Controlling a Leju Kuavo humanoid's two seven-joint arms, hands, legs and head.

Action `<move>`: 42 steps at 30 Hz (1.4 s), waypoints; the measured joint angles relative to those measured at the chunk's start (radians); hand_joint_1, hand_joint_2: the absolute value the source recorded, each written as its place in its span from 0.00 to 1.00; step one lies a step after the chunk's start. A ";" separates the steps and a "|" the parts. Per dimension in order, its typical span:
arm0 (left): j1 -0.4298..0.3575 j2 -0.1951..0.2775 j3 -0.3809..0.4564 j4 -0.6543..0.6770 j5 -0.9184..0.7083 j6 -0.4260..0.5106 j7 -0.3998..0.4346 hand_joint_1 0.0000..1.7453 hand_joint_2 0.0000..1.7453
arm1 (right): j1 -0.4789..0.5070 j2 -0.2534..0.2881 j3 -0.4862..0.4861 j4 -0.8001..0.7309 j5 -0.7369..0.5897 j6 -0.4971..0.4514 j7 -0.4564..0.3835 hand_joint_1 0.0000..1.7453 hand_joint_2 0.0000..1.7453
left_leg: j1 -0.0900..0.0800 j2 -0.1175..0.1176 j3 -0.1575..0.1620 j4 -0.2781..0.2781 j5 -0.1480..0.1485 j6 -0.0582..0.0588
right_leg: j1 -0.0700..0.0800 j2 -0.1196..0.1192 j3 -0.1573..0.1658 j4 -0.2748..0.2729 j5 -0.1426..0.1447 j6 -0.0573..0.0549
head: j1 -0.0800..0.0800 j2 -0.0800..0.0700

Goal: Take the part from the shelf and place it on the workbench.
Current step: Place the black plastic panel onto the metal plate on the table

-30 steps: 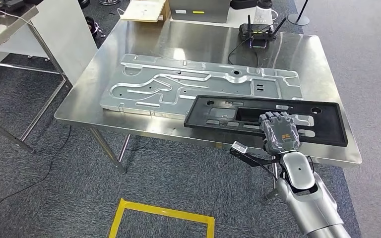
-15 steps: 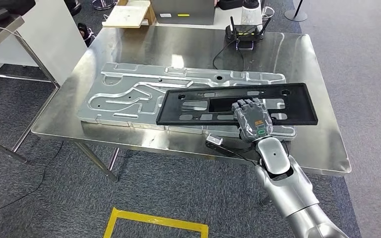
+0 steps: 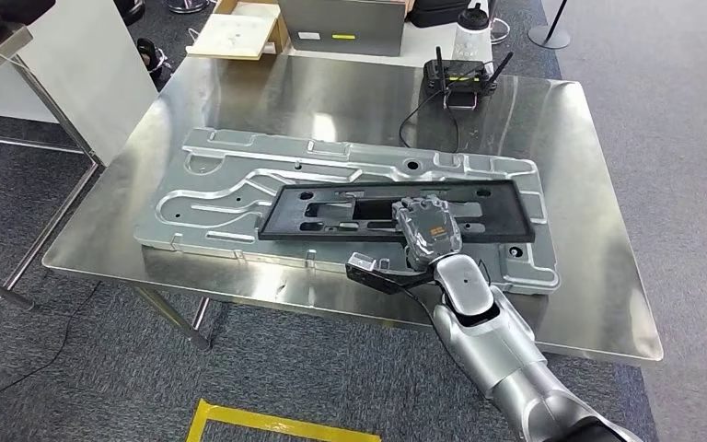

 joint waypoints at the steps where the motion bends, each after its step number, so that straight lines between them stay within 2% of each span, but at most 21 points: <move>1: 0.000 -0.001 -0.003 0.000 -0.001 -0.001 0.001 0.00 1.00 | -0.007 0.013 0.002 0.024 -0.004 0.000 -0.001 1.00 1.00 | 0.005 -0.001 0.009 0.008 -0.013 -0.008 | -0.006 -0.003 0.014 -0.064 0.052 0.006 | 0.000 0.000; 3: -0.002 -0.002 -0.008 0.000 -0.003 -0.002 0.002 0.00 1.00 | -0.026 0.036 0.006 0.071 -0.012 0.003 -0.006 1.00 1.00 | 0.006 -0.001 0.015 0.025 -0.035 -0.024 | -0.007 -0.007 0.047 -0.163 0.105 0.005 | 0.000 0.000; 7: -0.009 -0.003 -0.015 0.000 -0.010 -0.002 0.005 0.00 1.00 | -0.062 0.083 0.021 0.143 -0.024 0.004 -0.012 1.00 1.00 | 0.008 0.005 0.025 0.028 -0.055 -0.050 | 0.000 0.001 0.067 -0.191 0.084 -0.036 | 0.000 0.000; 9: -0.012 -0.004 -0.016 0.000 -0.010 -0.003 0.005 0.00 1.00 | -0.073 0.100 0.027 0.168 -0.026 0.002 -0.013 1.00 1.00 | 0.009 0.006 0.014 0.069 -0.080 -0.058 | -0.001 0.002 0.083 -0.197 0.077 -0.051 | 0.000 0.000; 12: -0.012 -0.004 -0.016 0.000 -0.011 -0.003 0.006 0.00 1.00 | -0.082 0.115 0.035 0.200 -0.029 0.002 -0.014 1.00 1.00 | 0.008 0.006 -0.094 0.261 -0.145 -0.060 | 0.006 0.002 0.100 -0.201 0.066 -0.066 | 0.000 0.000; 14: -0.009 -0.004 -0.016 0.000 -0.010 -0.003 0.009 0.00 1.00 | -0.083 0.122 0.039 0.220 -0.036 0.002 -0.018 1.00 1.00 | 0.005 0.006 -0.147 0.321 -0.132 -0.053 | 0.013 0.005 0.113 -0.201 0.056 -0.071 | 0.000 0.000; 15: -0.007 -0.004 -0.016 0.000 -0.010 -0.003 0.010 0.00 1.00 | -0.084 0.124 0.040 0.228 -0.041 0.001 -0.019 1.00 1.00 | 0.003 0.006 -0.145 0.293 -0.097 -0.046 | 0.016 0.007 0.122 -0.201 0.051 -0.071 | 0.000 0.000; 17: -0.005 -0.003 -0.016 0.000 -0.008 -0.003 0.013 0.00 1.00 | -0.088 0.125 0.043 0.247 -0.054 -0.003 -0.021 1.00 1.00 | -0.007 0.004 -0.100 0.165 -0.012 -0.024 | 0.021 0.009 0.142 -0.202 0.038 -0.071 | 0.000 0.000; 18: -0.006 -0.001 -0.016 0.000 -0.007 -0.002 0.015 0.00 1.00 | -0.091 0.124 0.043 0.257 -0.061 -0.007 -0.021 1.00 1.00 | -0.012 0.004 -0.075 0.105 0.012 -0.015 | 0.023 0.010 0.148 -0.203 0.033 -0.068 | 0.000 0.000; 21: -0.005 0.001 -0.016 0.000 -0.002 -0.002 0.016 0.00 1.00 | -0.100 0.119 0.043 0.282 -0.077 -0.019 -0.024 1.00 1.00 | -0.022 0.004 -0.046 0.042 0.014 -0.004 | 0.021 0.012 0.154 -0.210 0.028 -0.053 | -0.001 0.000; 24: -0.001 0.001 -0.016 0.000 0.000 -0.002 0.016 0.00 1.00 | -0.106 0.111 0.043 0.295 -0.079 -0.025 -0.026 1.00 1.00 | -0.012 0.007 -0.022 0.011 0.018 0.000 | 0.022 0.009 0.150 -0.189 0.008 -0.036 | -0.001 0.000; 25: 0.000 0.001 -0.016 0.000 0.000 -0.002 0.016 0.00 1.00 | -0.106 0.108 0.043 0.300 -0.080 -0.025 -0.027 1.00 1.00 | -0.009 0.009 -0.014 0.001 0.020 0.002 | 0.022 0.007 0.130 -0.148 -0.013 -0.032 | -0.001 0.000; 27: -0.002 0.001 -0.016 0.000 0.001 -0.002 0.016 0.00 1.00 | -0.105 0.102 0.043 0.310 -0.081 -0.025 -0.025 1.00 1.00 | -0.009 0.010 -0.010 -0.001 0.017 0.006 | 0.018 0.005 0.054 -0.021 -0.064 -0.024 | -0.001 0.000; 29: -0.001 0.001 -0.016 0.000 0.002 -0.002 0.016 0.00 1.00 | -0.103 0.095 0.043 0.317 -0.083 -0.024 -0.023 1.00 1.00 | -0.009 0.011 -0.007 0.002 0.011 0.006 | 0.014 0.003 -0.001 0.050 -0.066 -0.018 | -0.001 0.000; 30: -0.001 0.001 -0.016 0.000 0.004 -0.002 0.015 0.00 1.00 | -0.102 0.091 0.043 0.320 -0.085 -0.024 -0.022 0.75 0.75 | -0.009 0.011 -0.003 0.003 0.007 0.005 | 0.012 0.003 0.000 0.029 -0.036 -0.016 | -0.001 0.000; 33: 0.000 0.000 -0.016 0.000 0.006 0.002 0.012 0.00 1.00 | -0.101 0.079 0.043 0.328 -0.090 -0.025 -0.024 0.00 0.00 | -0.010 0.007 0.007 0.012 -0.006 -0.004 | 0.012 -0.001 0.076 -0.163 0.074 -0.025 | -0.001 0.000; 35: 0.000 0.000 -0.017 0.000 0.001 0.007 0.014 0.00 1.00 | -0.098 0.075 0.043 0.332 -0.091 -0.026 -0.028 0.00 0.00 | -0.011 0.002 0.007 0.016 -0.012 -0.015 | 0.018 -0.003 0.100 -0.219 0.089 -0.035 | -0.001 0.000; 37: 0.001 0.000 -0.018 0.000 -0.004 0.010 0.017 0.00 1.00 | -0.096 0.074 0.043 0.333 -0.091 -0.028 -0.029 0.00 0.00 | -0.011 0.001 0.009 0.014 -0.014 -0.026 | 0.019 -0.002 0.103 -0.224 0.090 -0.044 | -0.001 0.000; 39: 0.001 0.001 -0.019 0.000 0.000 0.012 0.016 0.00 0.50 | -0.096 0.074 0.043 0.333 -0.091 -0.027 -0.026 0.00 0.00 | -0.010 0.001 0.004 0.036 -0.033 -0.036 | 0.013 -0.004 0.115 -0.236 0.094 -0.055 | -0.002 0.000; 41: 0.002 0.001 -0.019 0.000 0.009 0.013 0.013 0.00 0.00 | -0.095 0.073 0.043 0.333 -0.093 -0.026 -0.023 0.00 0.00 | -0.004 0.001 -0.040 0.134 -0.087 -0.046 | 0.007 -0.008 0.123 -0.243 0.096 -0.063 | -0.002 0.000; 42: 0.003 0.001 -0.019 0.000 0.013 0.014 0.012 0.00 0.00 | -0.093 0.072 0.043 0.333 -0.095 -0.026 -0.023 0.00 0.00 | -0.001 0.001 -0.074 0.203 -0.119 -0.050 | 0.007 -0.009 0.123 -0.244 0.095 -0.066 | -0.003 0.000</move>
